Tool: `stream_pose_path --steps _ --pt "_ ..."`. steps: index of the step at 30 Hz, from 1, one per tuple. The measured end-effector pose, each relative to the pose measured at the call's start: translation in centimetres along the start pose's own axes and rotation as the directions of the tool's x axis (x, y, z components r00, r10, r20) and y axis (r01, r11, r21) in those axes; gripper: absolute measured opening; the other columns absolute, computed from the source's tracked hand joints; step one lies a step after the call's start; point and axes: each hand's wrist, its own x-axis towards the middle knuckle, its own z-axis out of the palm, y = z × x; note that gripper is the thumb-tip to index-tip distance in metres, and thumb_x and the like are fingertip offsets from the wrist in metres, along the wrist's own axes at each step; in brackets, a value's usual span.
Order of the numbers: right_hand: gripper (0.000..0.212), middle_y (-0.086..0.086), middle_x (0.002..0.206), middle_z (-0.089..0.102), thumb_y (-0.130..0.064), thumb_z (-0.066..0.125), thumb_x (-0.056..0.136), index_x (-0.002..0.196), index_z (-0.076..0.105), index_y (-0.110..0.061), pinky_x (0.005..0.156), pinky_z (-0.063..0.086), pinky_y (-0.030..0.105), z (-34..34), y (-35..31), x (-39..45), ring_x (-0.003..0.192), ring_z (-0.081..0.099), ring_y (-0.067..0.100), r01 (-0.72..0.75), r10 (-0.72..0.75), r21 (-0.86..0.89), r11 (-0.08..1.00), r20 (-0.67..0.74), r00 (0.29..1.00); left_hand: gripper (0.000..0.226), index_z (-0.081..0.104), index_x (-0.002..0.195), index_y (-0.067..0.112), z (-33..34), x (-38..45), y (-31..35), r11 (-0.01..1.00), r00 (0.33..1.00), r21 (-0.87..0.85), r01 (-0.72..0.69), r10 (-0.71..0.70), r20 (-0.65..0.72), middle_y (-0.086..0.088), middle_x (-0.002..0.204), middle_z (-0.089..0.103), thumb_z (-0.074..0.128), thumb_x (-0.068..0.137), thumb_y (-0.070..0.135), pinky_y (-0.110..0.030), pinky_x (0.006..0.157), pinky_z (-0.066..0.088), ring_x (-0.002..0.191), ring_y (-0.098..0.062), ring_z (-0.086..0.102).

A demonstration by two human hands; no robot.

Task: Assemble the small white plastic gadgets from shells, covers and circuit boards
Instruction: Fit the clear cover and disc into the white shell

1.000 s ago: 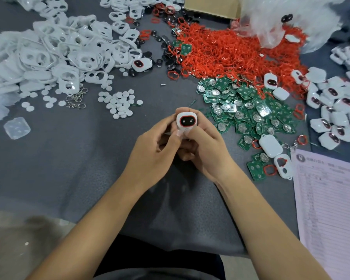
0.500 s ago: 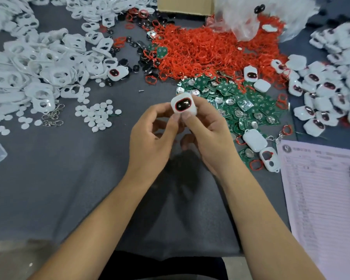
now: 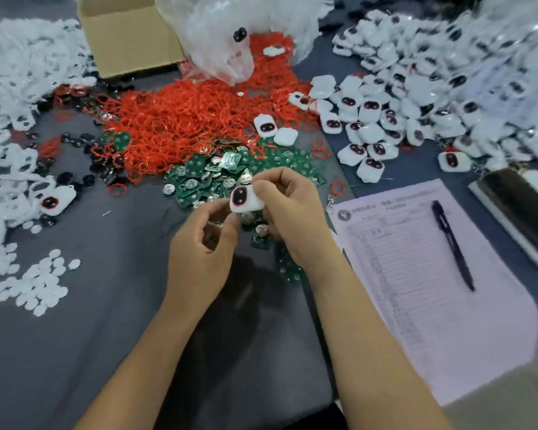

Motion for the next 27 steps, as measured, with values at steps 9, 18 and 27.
stream_pose_path --steps 9,18,27 --pt "0.044 -0.004 0.105 0.072 -0.028 0.068 0.1 0.14 0.049 -0.026 0.067 0.054 0.017 -0.7 -0.2 0.5 0.08 0.071 0.005 0.141 -0.026 0.184 0.973 -0.519 0.855 0.031 0.063 0.133 0.034 5.2 2.8 3.1 0.983 0.985 -0.144 -0.115 0.132 0.111 0.018 0.11 0.072 0.057 0.102 0.034 -0.038 0.067 0.058 0.073 -0.02 0.07" --pt "0.007 -0.008 0.089 0.068 -0.018 0.063 0.102 0.097 0.067 -0.017 0.077 0.048 0.021 2.2 0.6 -1.2 0.084 0.064 0.008 0.257 -0.346 -0.322 0.911 -0.26 0.901 0.02 0.07 0.12 0.028 2.2 1.3 0.5 0.987 0.987 -0.005 -0.159 0.159 0.006 0.021 0.106 0.071 0.058 0.104 0.027 -0.014 0.074 0.049 0.089 -0.003 0.068" --pt "0.02 -0.003 0.101 0.065 -0.023 0.053 0.104 0.102 0.069 -0.012 0.067 0.055 0.041 10.8 2.6 -4.1 0.09 0.065 0.017 0.682 -0.603 -0.412 0.604 0.322 0.73 0.018 0.067 0.107 0.031 -8.7 -2.9 -3.1 0.974 0.953 0.214 -0.072 0.13 -0.274 0.03 0.09 0.063 0.052 0.098 0.034 -0.004 0.073 0.042 0.083 0.007 0.062"
